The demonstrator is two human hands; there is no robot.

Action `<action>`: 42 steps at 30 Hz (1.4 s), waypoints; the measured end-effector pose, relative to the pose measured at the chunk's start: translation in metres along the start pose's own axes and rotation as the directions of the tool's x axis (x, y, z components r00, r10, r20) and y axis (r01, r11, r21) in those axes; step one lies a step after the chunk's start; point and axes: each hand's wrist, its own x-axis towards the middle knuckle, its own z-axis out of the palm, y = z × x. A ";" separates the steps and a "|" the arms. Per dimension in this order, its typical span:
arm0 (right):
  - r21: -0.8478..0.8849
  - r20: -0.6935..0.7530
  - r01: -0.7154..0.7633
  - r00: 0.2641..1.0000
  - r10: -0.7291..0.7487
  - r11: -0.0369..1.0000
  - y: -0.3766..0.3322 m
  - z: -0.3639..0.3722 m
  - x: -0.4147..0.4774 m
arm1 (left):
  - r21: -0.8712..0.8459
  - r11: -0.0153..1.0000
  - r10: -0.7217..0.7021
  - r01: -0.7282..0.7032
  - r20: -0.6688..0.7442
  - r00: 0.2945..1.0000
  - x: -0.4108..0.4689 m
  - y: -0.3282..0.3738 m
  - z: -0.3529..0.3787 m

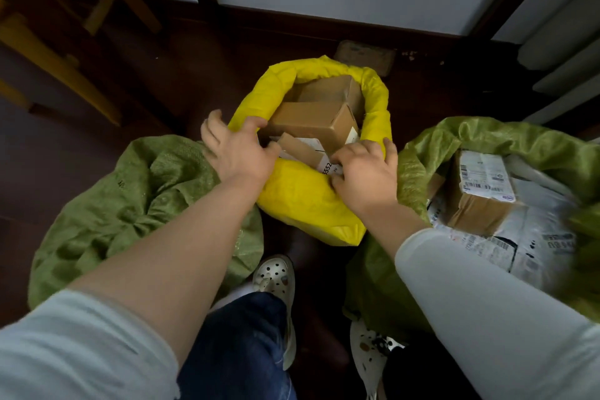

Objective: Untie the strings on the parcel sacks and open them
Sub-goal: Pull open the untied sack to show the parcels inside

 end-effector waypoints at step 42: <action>-0.163 0.466 -0.058 0.875 0.128 0.985 0.045 -0.022 -0.024 | 0.272 0.852 0.229 -0.448 0.576 0.785 0.005 -0.025 -0.021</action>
